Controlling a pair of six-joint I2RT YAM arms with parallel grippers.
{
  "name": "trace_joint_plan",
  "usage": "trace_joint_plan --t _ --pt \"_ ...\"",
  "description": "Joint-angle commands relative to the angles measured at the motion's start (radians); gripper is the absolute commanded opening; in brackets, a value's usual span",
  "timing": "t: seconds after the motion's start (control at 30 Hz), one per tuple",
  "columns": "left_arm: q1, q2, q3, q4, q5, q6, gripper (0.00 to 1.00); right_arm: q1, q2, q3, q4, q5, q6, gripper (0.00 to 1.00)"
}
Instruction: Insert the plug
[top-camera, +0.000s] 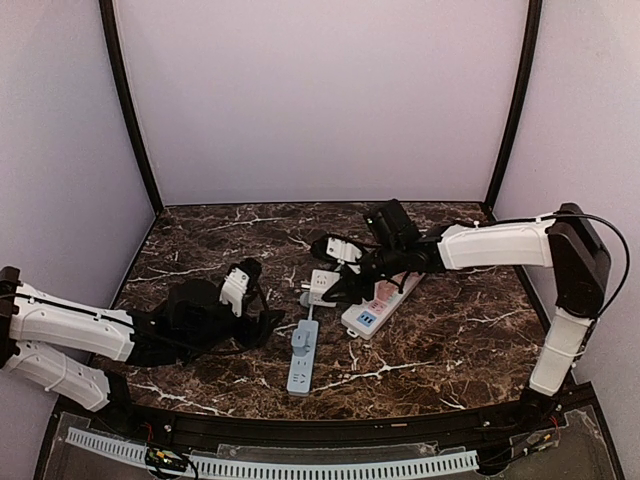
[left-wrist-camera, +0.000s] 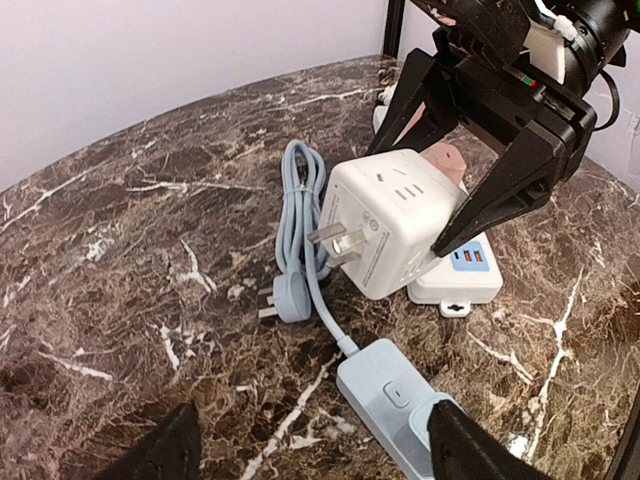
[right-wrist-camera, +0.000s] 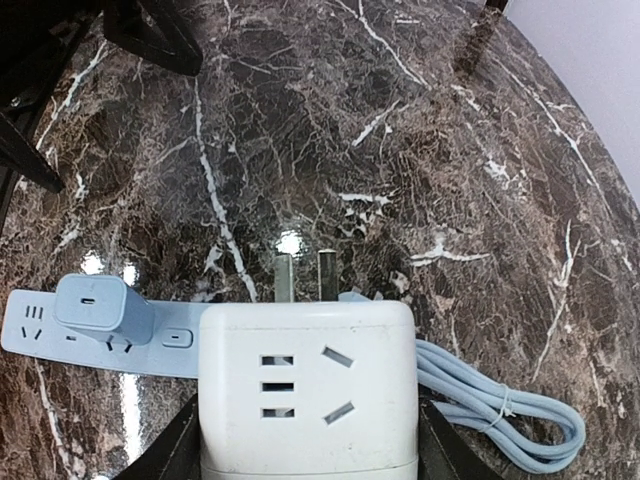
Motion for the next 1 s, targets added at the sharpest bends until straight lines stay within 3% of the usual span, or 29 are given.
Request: trace_joint_plan --t 0.0,0.13,0.3,0.5,0.7,0.97 --pt "0.02 -0.063 -0.046 0.119 0.059 0.139 0.85 0.003 -0.06 0.034 -0.036 -0.018 0.011 0.25" --pt "0.055 -0.067 -0.064 0.188 0.136 0.232 0.97 0.016 -0.119 0.014 -0.051 -0.031 0.026 0.23" --pt "0.105 -0.053 -0.015 0.167 0.34 0.331 0.99 0.056 -0.231 -0.067 -0.028 -0.031 0.055 0.22" --pt "0.112 -0.037 0.095 0.059 0.519 0.401 0.99 0.164 -0.311 -0.132 0.029 0.115 0.101 0.21" --pt "0.116 -0.044 0.159 0.022 0.565 0.212 0.91 0.251 -0.388 -0.235 0.237 0.381 0.164 0.2" --pt "0.116 -0.11 0.199 -0.085 0.561 -0.1 0.92 0.329 -0.424 -0.324 0.437 0.651 0.096 0.19"
